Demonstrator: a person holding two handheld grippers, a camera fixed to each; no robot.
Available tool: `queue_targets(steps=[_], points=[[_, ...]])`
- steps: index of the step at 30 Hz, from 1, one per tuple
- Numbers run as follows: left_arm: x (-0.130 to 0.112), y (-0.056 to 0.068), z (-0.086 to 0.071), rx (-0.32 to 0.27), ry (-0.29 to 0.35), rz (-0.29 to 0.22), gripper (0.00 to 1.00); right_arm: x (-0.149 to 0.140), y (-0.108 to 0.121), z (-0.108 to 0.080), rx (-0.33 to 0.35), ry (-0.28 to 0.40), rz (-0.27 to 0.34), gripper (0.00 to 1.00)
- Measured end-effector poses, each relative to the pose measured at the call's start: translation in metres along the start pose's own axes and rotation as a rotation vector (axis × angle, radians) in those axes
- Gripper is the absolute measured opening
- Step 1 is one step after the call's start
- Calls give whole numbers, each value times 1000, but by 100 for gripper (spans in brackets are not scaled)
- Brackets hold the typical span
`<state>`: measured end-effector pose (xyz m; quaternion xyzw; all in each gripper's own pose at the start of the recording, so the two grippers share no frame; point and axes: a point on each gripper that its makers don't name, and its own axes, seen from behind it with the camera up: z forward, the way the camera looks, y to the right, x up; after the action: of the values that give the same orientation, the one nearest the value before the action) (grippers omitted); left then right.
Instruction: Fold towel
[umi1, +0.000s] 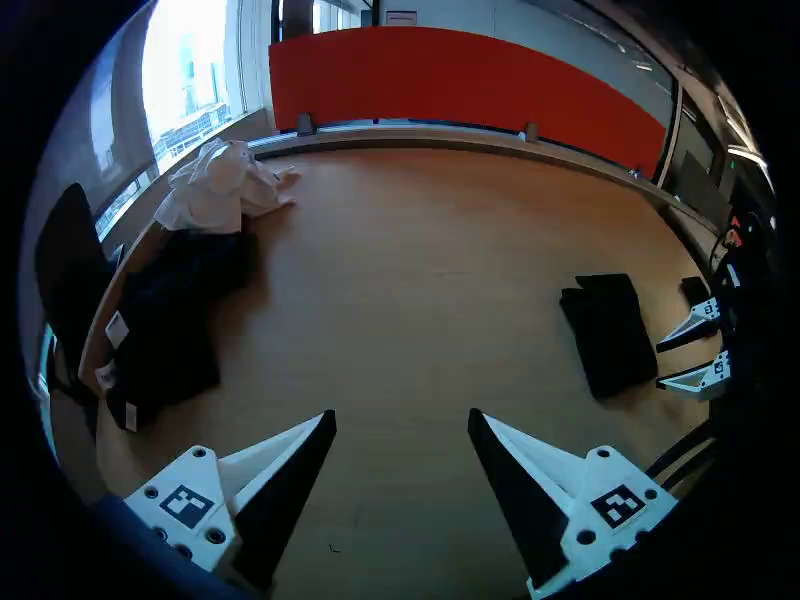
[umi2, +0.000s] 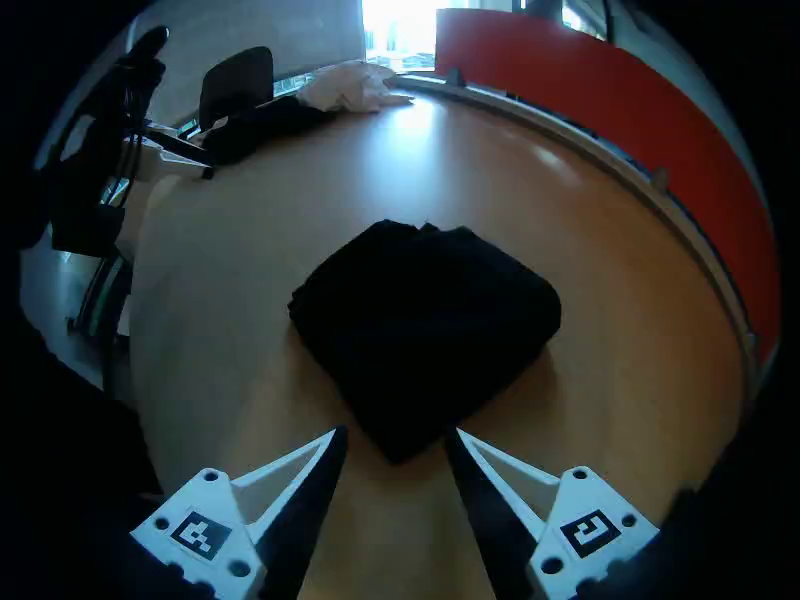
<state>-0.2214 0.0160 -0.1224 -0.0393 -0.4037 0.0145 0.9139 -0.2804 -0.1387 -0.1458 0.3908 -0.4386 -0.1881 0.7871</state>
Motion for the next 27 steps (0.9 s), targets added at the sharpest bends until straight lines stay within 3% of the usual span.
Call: queue_targets(steps=[13, 18, 24, 27], points=[[-1, 1, -1, 0, 1, 1, 98, -15, 1, 4, -13, -26, 13, 56], [-1, 2, -1, -1, 1, 3, 98, -17, 2, 5, -17, -24, 19, 54], [-2, 3, 0, -2, -1, 3, 98, -17, 2, 7, -22, -22, 26, 37], [-2, 3, 0, -3, -1, 3, 98, -18, 4, 6, -33, -19, 31, 24]])
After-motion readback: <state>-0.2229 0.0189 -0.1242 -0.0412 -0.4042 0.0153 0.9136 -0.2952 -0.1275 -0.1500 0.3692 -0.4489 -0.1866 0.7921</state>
